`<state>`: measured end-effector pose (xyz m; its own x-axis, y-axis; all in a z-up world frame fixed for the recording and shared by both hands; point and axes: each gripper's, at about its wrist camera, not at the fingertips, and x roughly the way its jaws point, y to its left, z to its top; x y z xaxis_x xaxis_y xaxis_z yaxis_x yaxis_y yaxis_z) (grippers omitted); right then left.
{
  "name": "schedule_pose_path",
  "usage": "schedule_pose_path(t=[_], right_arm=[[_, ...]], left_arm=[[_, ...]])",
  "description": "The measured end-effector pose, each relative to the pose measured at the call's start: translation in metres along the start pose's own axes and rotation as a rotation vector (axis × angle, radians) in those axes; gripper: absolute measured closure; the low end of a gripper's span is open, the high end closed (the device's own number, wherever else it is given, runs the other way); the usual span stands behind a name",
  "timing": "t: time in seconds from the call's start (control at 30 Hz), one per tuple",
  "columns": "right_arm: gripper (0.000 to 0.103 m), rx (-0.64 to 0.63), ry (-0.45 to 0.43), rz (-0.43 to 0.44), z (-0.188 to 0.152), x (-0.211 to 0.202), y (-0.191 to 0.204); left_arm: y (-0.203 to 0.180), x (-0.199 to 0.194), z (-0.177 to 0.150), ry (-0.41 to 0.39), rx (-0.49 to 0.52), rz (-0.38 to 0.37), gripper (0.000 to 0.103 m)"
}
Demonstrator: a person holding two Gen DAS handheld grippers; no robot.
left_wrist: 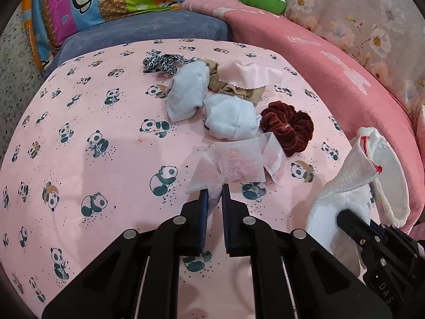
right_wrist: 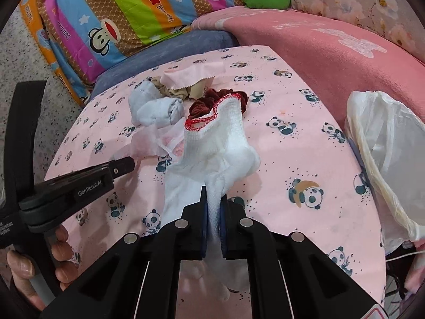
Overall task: Collect trash
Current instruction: 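Carry the plastic bag and white glove over the bin and open both grippers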
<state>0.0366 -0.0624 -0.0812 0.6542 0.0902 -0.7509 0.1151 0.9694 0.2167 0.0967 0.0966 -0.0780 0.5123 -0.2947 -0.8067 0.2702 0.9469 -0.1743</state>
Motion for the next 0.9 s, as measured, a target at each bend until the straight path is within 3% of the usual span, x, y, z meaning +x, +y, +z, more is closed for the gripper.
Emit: schedule_pose_path(t=[0.47, 0.9], right_arm=[[0.094, 0.080, -0.168, -0.007, 0.036, -0.073, -0.048], [0.095, 0.171, -0.251, -0.070, 0.043, -0.117, -0.112]], left_arm=[[-0.067, -0.058, 0.024, -0.121, 0.090, -0.068, 0.093], [-0.144, -0.083, 0.041, -0.181, 0.191, -0.162, 0.093]])
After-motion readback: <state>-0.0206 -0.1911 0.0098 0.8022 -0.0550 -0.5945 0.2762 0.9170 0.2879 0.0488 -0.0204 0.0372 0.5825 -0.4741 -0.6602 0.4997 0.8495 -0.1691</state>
